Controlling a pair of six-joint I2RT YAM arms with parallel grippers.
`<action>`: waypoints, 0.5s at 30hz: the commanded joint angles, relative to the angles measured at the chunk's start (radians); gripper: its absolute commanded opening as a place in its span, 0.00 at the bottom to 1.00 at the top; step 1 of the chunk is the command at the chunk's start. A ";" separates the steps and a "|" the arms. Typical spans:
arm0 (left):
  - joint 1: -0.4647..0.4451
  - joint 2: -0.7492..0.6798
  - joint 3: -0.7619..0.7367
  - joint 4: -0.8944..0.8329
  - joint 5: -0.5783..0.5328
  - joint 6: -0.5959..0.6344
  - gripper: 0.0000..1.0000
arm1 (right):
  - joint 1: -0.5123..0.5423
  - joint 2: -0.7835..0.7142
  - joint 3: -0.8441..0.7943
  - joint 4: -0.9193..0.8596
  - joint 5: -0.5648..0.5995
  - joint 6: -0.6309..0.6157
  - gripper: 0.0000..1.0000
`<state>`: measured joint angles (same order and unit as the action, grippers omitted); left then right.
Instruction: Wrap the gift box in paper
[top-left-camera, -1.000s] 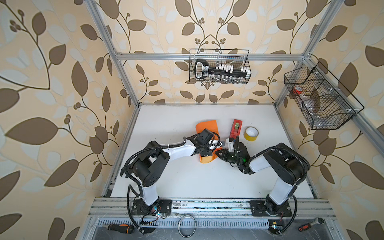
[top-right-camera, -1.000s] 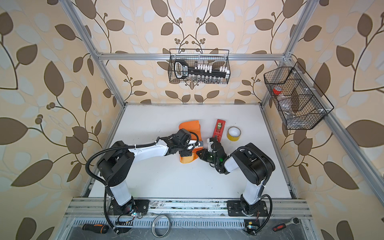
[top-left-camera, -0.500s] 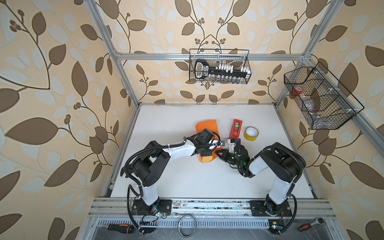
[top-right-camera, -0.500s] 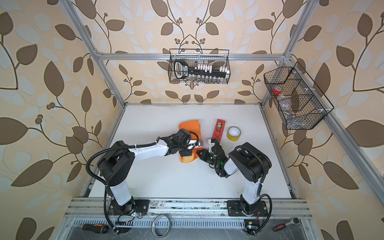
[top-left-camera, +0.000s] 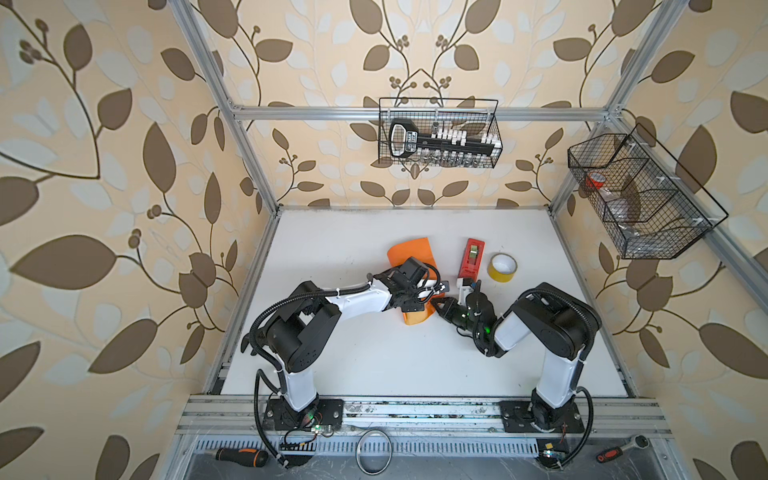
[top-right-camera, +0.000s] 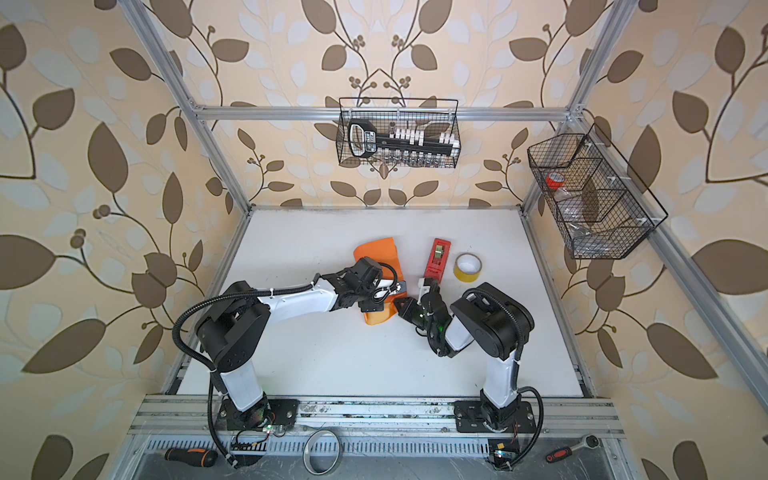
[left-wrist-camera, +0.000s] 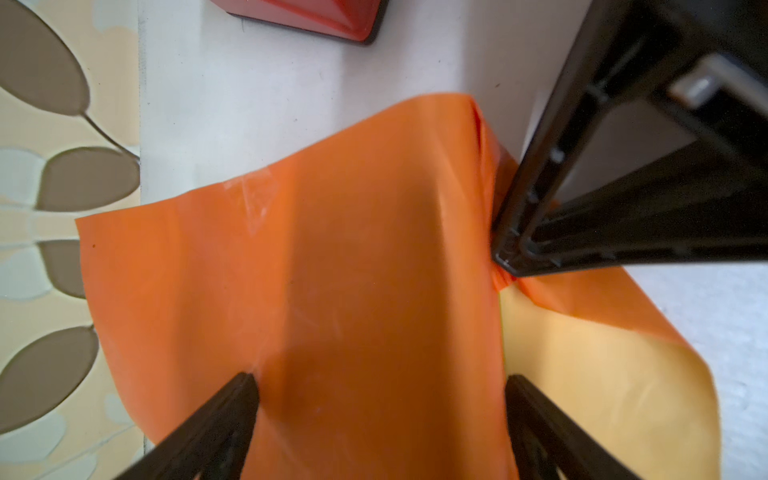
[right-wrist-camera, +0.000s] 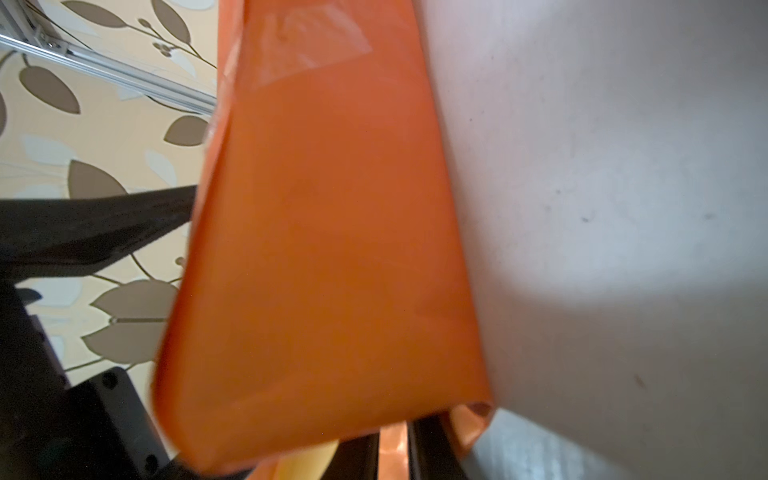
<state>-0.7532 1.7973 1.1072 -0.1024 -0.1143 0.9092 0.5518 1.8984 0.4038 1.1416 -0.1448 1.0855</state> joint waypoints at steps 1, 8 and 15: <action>-0.010 0.034 0.003 -0.094 0.041 0.042 0.93 | 0.008 0.028 0.010 0.052 0.038 0.051 0.16; -0.009 0.033 0.006 -0.095 0.039 0.041 0.93 | 0.013 0.012 0.002 -0.112 0.037 0.053 0.15; -0.010 0.034 0.006 -0.093 0.033 0.040 0.93 | 0.016 -0.105 -0.037 -0.370 0.090 0.002 0.13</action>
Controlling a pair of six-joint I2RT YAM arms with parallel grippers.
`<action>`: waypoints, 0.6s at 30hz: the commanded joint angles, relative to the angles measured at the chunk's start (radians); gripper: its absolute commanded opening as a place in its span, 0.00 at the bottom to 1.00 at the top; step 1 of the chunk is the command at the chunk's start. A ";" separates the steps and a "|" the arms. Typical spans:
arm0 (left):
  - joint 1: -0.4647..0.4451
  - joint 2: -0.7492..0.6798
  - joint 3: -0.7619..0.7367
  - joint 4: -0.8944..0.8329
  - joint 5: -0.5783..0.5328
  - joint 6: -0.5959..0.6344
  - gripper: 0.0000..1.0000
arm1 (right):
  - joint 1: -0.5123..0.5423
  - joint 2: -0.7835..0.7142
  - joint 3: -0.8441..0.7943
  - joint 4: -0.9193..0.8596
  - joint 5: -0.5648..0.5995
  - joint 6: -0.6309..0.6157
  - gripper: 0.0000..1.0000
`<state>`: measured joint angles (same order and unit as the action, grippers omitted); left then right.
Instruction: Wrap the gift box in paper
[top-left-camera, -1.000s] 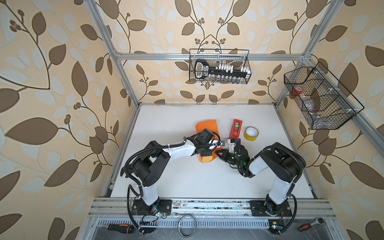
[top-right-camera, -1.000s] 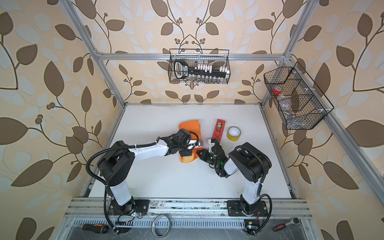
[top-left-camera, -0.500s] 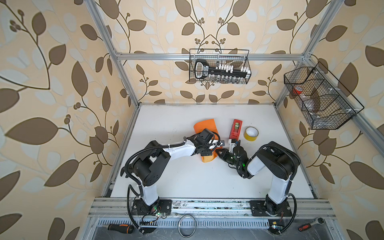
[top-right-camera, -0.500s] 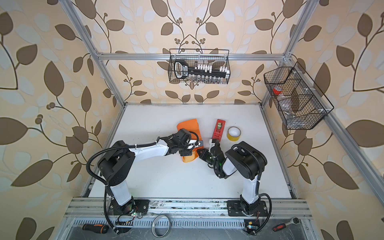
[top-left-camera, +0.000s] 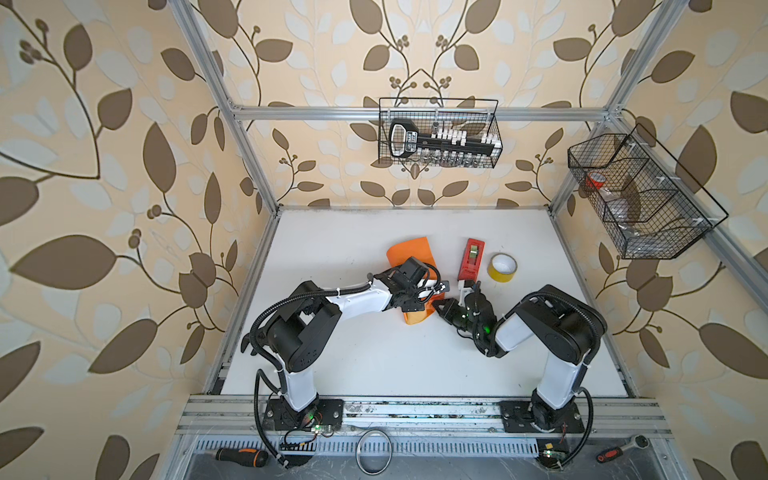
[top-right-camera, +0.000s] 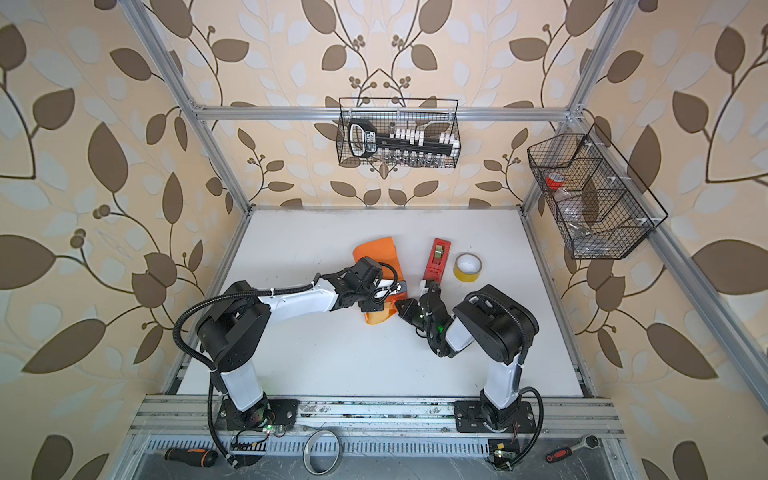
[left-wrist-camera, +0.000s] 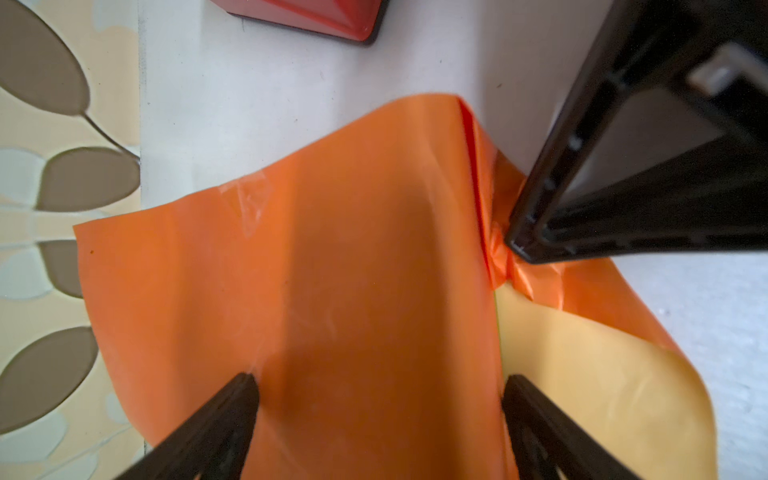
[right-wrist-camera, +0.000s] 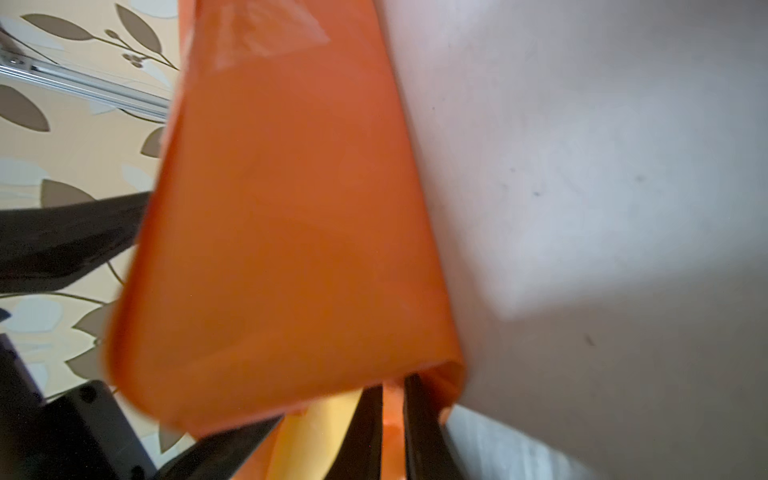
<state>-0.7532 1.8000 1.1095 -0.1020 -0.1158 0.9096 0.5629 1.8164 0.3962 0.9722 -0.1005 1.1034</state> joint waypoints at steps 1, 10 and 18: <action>-0.010 0.032 0.006 -0.094 0.033 0.040 0.93 | 0.006 -0.040 -0.034 -0.228 0.056 -0.023 0.13; -0.009 0.032 0.010 -0.095 0.030 0.035 0.93 | 0.006 -0.210 -0.001 -0.387 0.071 -0.254 0.18; -0.009 0.037 0.016 -0.097 0.028 0.028 0.93 | 0.079 -0.298 0.020 -0.442 0.127 -0.321 0.43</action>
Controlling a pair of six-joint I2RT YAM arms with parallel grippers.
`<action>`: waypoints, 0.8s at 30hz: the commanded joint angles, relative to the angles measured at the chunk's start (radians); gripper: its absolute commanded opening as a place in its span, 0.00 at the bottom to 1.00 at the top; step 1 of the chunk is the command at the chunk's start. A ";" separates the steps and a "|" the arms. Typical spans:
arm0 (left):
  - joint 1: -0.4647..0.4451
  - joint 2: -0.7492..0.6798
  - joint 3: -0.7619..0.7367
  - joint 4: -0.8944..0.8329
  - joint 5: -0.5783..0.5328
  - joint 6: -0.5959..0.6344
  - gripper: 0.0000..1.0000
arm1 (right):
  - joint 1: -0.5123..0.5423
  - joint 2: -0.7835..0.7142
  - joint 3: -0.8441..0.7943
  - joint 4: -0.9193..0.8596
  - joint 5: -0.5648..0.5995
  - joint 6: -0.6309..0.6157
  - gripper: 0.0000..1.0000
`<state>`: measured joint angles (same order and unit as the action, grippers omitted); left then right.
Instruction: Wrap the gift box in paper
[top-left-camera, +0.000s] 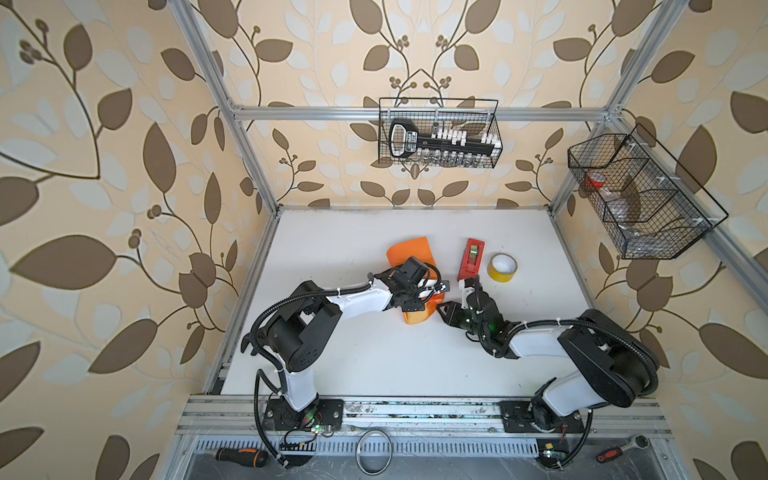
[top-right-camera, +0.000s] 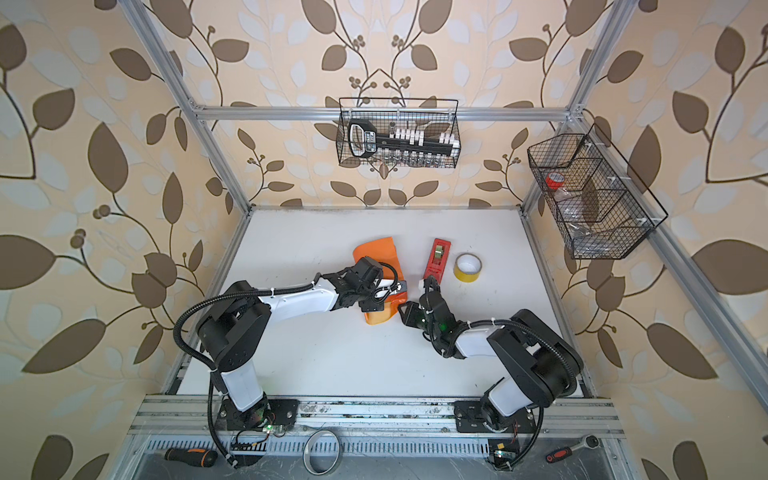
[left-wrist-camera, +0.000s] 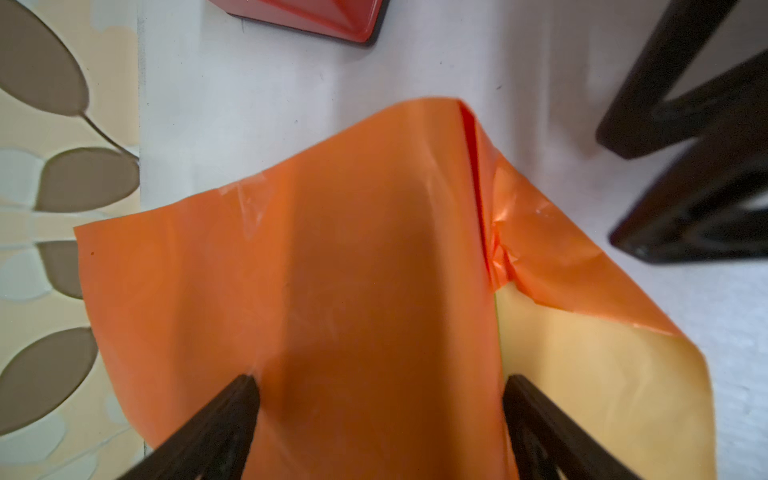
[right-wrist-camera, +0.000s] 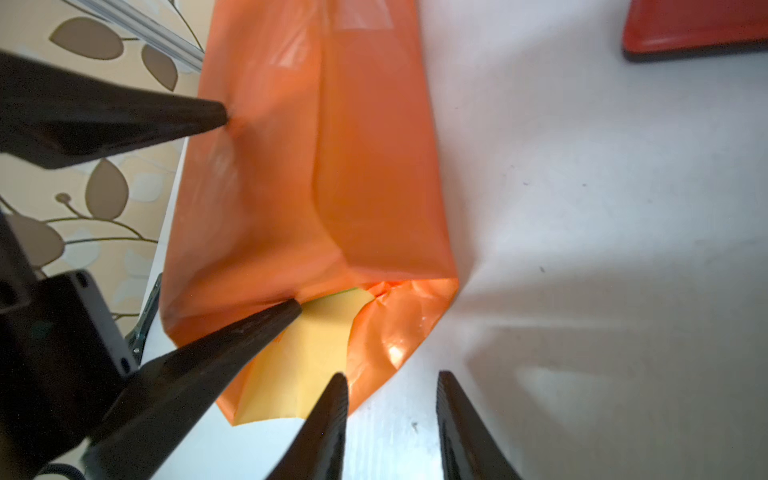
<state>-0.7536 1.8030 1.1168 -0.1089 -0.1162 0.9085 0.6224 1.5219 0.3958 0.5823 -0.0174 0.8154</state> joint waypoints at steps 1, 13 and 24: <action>-0.009 0.035 0.008 -0.089 0.027 0.028 0.93 | 0.030 0.003 0.018 -0.047 0.053 -0.026 0.45; -0.010 0.038 0.011 -0.081 0.036 0.013 0.93 | 0.132 0.083 0.017 0.068 0.190 0.043 0.45; -0.009 0.031 0.009 -0.076 0.040 0.010 0.93 | 0.216 0.176 0.058 0.065 0.356 0.089 0.40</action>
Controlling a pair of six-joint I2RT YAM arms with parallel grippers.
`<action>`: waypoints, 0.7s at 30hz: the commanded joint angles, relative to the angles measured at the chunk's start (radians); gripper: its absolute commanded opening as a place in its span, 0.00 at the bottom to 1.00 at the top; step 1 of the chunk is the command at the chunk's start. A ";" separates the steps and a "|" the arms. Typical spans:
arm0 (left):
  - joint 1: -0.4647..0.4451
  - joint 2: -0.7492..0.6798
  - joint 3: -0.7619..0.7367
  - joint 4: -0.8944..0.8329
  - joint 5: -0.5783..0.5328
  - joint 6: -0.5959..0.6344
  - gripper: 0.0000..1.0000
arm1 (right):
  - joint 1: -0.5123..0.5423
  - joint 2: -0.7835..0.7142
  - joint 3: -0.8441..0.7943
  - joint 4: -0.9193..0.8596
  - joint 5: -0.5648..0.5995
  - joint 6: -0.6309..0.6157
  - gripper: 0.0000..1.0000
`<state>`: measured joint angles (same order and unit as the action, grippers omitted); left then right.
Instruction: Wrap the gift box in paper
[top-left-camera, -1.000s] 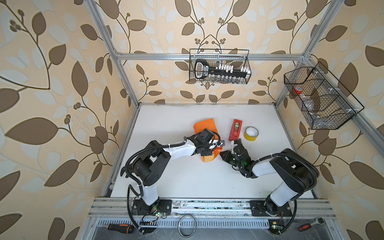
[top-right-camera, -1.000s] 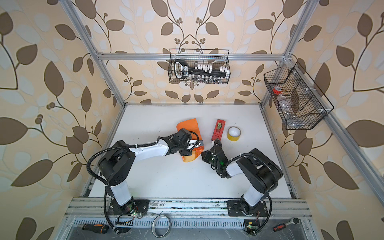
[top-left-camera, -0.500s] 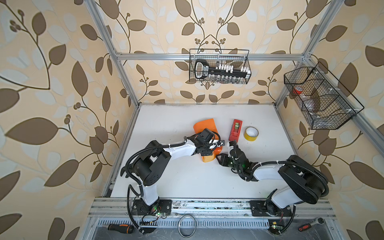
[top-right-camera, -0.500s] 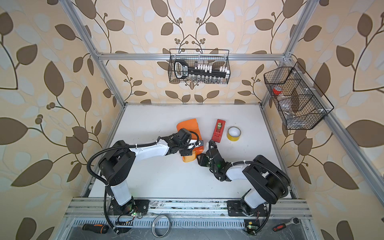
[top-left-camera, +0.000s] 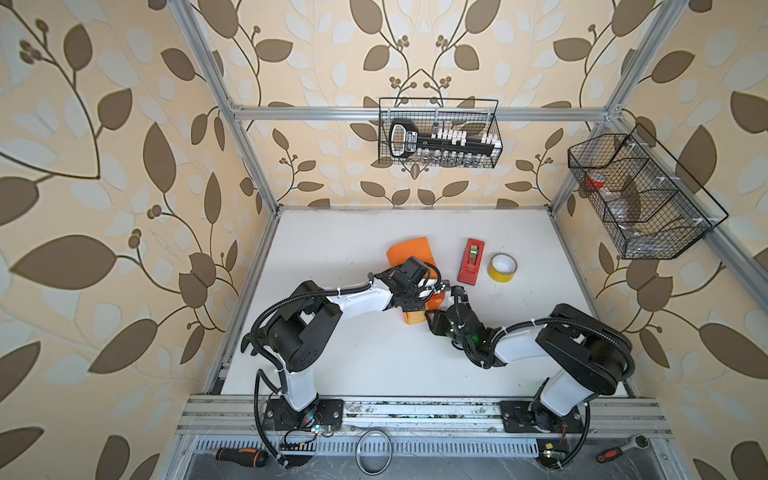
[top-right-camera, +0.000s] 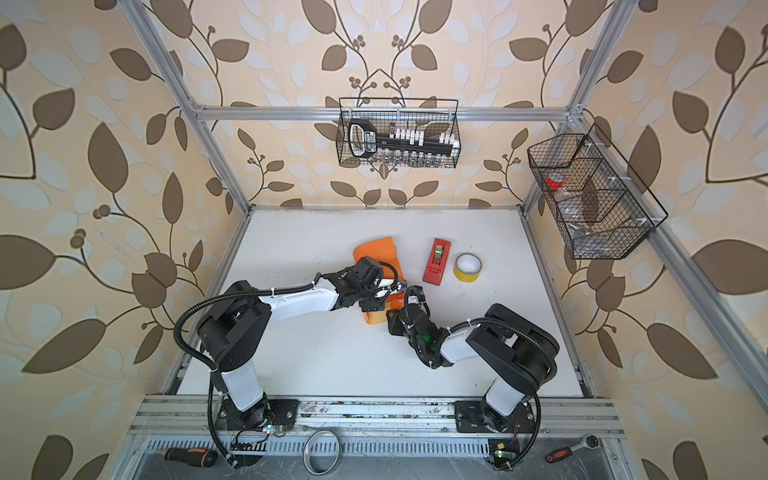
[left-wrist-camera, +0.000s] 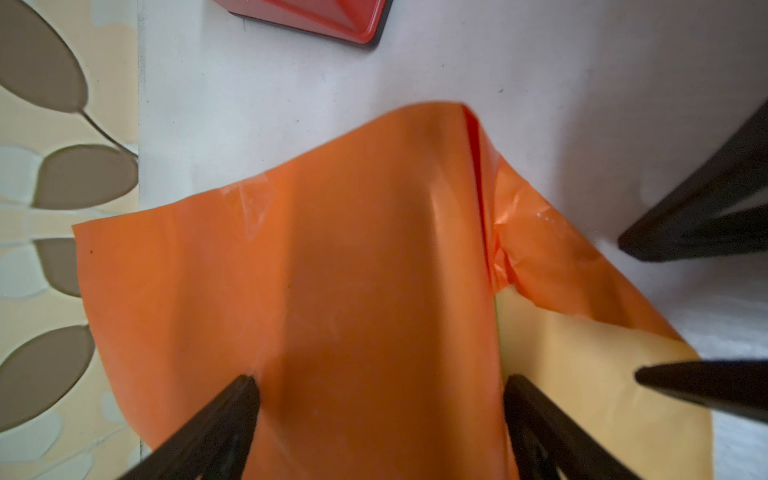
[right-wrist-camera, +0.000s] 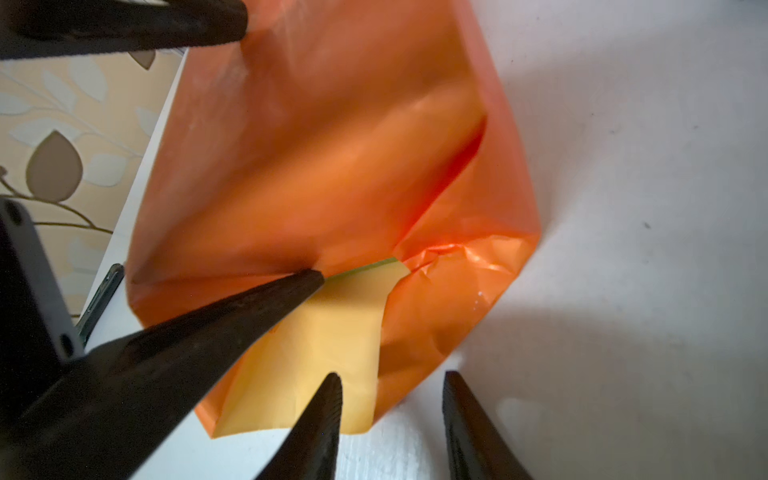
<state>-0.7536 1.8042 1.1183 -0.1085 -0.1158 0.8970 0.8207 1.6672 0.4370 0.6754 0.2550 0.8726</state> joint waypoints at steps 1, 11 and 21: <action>-0.010 0.028 0.008 -0.076 0.041 0.021 0.93 | 0.028 0.035 0.022 -0.041 0.104 0.032 0.39; -0.009 0.026 0.009 -0.077 0.047 0.017 0.93 | 0.061 0.099 0.080 -0.170 0.231 0.046 0.33; -0.009 0.021 0.006 -0.077 0.042 0.018 0.93 | 0.046 0.054 0.045 -0.195 0.223 0.072 0.21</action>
<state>-0.7536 1.8042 1.1187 -0.1081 -0.1143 0.8898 0.8742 1.7260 0.5148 0.5770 0.4789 0.9207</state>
